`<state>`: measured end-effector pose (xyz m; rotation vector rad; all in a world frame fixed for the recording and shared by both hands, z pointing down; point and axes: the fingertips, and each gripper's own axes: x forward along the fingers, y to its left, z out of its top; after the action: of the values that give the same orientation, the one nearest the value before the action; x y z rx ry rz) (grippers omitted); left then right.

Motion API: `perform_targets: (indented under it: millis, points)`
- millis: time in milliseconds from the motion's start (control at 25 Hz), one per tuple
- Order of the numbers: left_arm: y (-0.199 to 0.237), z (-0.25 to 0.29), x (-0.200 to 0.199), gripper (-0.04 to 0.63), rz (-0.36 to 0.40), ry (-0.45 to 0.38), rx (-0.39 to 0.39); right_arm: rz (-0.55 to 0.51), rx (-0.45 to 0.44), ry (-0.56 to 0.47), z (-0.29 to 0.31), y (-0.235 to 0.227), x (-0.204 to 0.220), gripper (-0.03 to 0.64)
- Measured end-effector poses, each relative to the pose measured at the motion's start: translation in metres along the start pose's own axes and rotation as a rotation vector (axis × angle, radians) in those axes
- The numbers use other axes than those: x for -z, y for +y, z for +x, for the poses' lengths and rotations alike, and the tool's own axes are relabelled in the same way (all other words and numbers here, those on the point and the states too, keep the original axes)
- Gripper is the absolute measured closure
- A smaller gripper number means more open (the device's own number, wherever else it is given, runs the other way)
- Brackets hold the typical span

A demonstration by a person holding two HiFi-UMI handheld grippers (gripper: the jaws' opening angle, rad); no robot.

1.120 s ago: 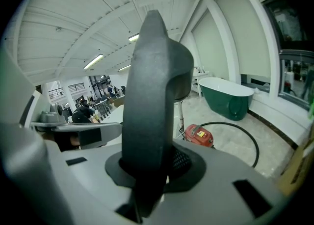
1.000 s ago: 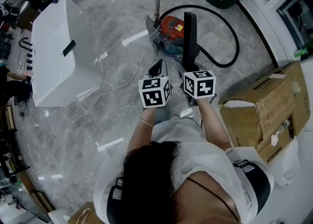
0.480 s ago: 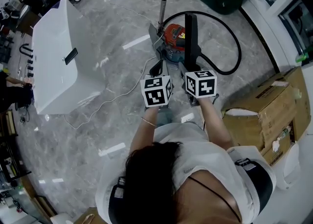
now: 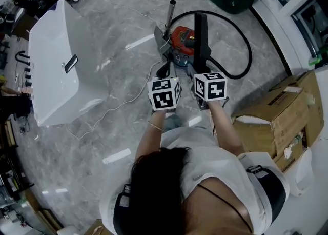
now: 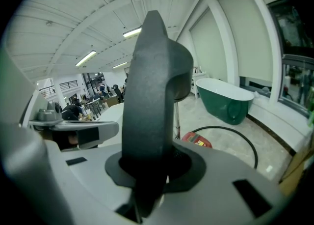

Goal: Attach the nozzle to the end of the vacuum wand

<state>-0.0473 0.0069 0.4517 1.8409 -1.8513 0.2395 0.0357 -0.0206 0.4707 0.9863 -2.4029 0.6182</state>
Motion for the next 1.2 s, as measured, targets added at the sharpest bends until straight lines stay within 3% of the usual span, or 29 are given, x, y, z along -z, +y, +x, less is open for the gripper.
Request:
perform_targets:
  millis: [760, 1200]
  points:
    - [0.046, 0.048, -0.046, 0.592, 0.069, -0.007, 0.059, 0.048, 0.059, 0.001, 0.058, 0.000, -0.043, 0.532]
    - [0.058, 0.063, -0.046, 0.592, 0.101, 0.029, 0.113, 0.091, 0.101, -0.025, 0.072, 0.003, -0.048, 0.532]
